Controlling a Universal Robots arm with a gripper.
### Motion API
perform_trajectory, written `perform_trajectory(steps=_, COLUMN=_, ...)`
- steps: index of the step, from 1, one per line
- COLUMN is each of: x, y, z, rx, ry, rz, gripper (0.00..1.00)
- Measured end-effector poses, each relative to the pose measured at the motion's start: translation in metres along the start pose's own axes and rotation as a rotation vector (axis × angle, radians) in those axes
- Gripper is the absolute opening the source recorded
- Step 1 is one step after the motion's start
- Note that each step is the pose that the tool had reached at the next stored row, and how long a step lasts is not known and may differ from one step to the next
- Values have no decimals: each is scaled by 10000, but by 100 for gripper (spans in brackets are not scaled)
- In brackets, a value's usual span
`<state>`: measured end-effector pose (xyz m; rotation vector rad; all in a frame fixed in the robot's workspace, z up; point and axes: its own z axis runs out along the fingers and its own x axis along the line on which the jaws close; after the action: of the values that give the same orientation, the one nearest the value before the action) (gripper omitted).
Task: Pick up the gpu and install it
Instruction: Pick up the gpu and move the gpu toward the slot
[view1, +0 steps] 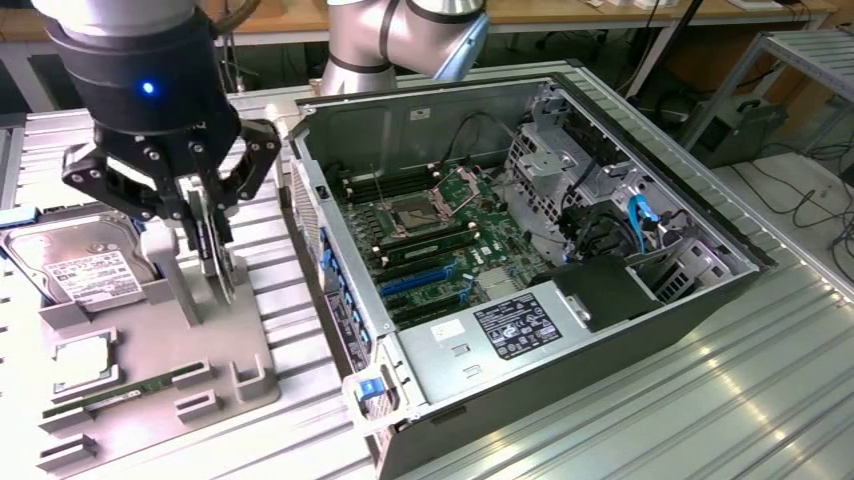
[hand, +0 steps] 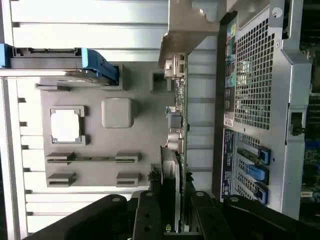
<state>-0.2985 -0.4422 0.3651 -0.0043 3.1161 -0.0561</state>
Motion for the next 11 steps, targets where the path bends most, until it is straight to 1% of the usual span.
perform_trajectory(steps=1, x=-3, y=-4, z=-109, rx=-1, ry=-1, rz=0, gripper=27)
perform_trajectory(steps=3, x=-5, y=-7, z=-201, rx=-1, ry=-1, rz=0, gripper=27)
perform_trajectory(steps=4, x=-8, y=-11, z=-296, rx=-1, ry=-1, rz=0, gripper=27)
perform_trajectory(steps=7, x=-11, y=-15, z=-425, rx=-1, ry=-1, rz=0, gripper=27)
perform_trajectory(steps=11, x=-14, y=-20, z=-561, rx=-1, ry=-2, rz=0, gripper=27)
